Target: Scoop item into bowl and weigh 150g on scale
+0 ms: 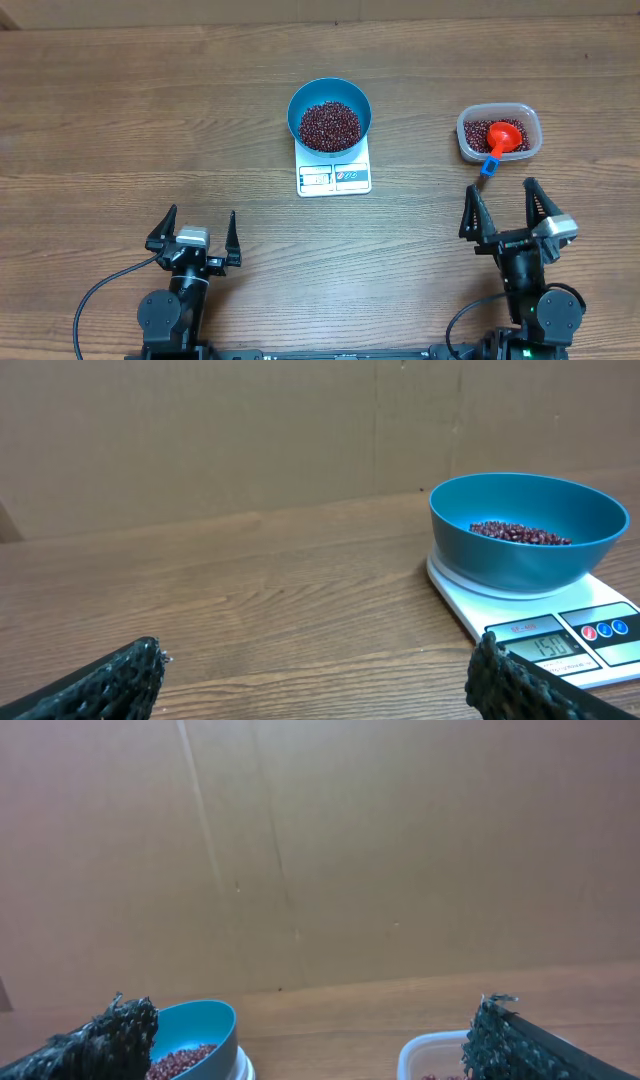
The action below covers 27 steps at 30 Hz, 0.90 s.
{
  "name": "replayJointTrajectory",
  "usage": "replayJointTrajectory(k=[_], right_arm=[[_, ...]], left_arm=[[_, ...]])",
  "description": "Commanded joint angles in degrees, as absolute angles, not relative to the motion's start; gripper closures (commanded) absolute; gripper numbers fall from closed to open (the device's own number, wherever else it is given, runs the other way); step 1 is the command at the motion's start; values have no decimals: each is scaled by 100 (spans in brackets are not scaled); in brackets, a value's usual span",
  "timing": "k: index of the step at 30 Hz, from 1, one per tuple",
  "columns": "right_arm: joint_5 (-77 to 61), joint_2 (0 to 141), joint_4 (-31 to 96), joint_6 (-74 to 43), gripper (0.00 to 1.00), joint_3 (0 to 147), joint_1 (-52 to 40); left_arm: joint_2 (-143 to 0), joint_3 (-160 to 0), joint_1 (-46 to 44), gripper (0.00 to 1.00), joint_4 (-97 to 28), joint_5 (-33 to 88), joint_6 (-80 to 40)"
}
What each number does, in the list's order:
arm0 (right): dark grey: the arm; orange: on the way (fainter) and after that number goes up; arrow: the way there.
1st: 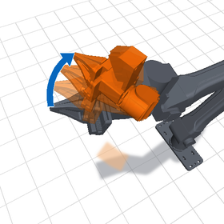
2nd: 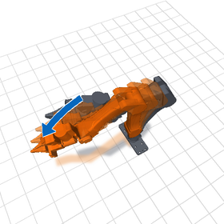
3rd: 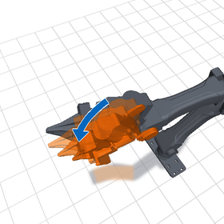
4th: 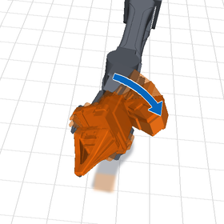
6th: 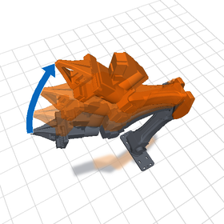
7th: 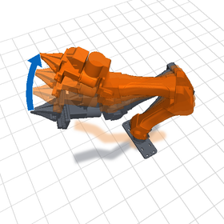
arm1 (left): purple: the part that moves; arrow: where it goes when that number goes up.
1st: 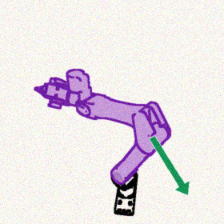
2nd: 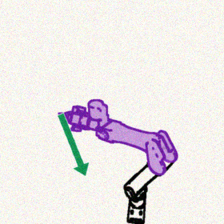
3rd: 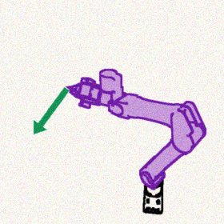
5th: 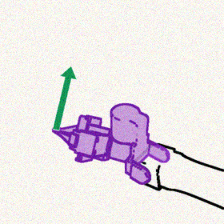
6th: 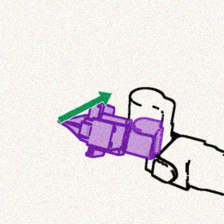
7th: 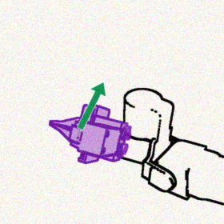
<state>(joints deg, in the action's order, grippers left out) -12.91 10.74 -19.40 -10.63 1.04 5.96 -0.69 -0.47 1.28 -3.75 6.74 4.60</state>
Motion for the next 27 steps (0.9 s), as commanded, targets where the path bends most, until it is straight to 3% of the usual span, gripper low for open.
replayJointTrajectory(k=[1,9,27], right_arm=[[-1275,727,-1555,-1179,0,45,574],[-1256,16,346,-1127,0,43,574],[-1317,16,399,-419,0,43,537]], left_arm=[[-23,-25,174,1,-388,620,427],[-23,-25,172,1,-388,620,427],[-25,-25,172,1,-388,620,427]])
